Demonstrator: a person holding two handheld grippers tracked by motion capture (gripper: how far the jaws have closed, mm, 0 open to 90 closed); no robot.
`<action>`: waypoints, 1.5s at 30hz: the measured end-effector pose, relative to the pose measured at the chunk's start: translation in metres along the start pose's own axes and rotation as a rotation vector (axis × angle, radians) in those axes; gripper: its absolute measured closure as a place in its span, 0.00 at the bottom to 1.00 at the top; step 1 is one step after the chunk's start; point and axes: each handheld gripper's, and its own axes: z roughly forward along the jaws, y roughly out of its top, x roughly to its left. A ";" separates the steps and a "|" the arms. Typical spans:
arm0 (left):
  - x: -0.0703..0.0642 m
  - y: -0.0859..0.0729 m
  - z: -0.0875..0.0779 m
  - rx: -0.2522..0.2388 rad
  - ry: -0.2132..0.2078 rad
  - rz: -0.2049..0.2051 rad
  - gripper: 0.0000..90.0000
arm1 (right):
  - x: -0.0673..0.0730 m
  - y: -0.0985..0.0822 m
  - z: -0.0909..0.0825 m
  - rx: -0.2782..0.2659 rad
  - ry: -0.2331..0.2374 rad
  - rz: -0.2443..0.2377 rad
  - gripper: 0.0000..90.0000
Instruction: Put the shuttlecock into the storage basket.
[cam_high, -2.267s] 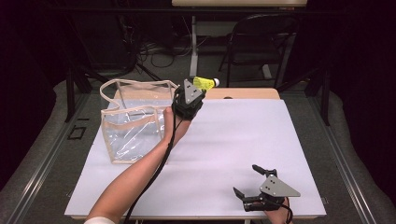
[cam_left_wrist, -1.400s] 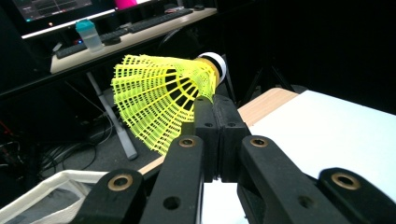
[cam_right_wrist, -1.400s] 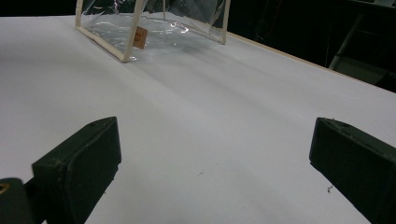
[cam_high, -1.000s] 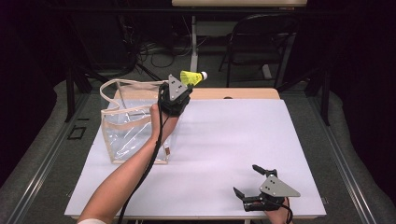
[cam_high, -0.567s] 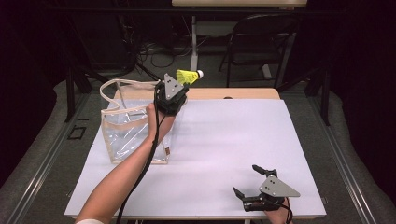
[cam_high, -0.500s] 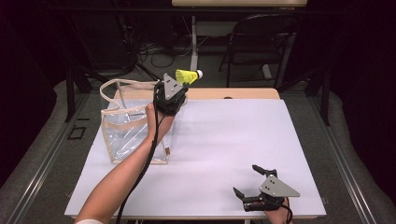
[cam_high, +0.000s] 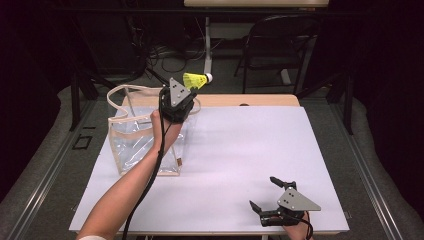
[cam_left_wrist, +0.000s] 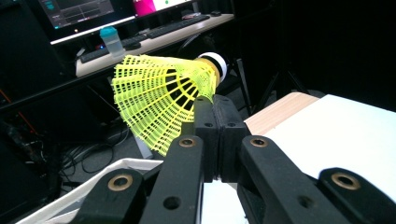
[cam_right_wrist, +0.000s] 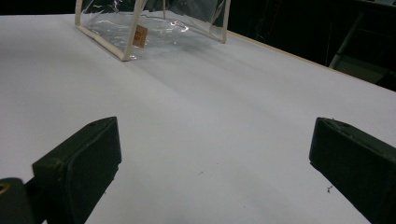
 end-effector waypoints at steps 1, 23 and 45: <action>0.001 0.000 0.000 -0.003 0.002 0.001 1.00 | 0.000 0.000 0.000 0.000 0.000 0.000 0.02; 0.019 -0.004 -0.019 -0.015 0.039 -0.009 1.00 | 0.000 0.000 0.001 0.000 -0.001 0.004 0.02; 0.034 -0.012 -0.034 -0.017 0.077 -0.016 1.00 | 0.000 0.000 0.001 0.003 -0.005 0.003 0.02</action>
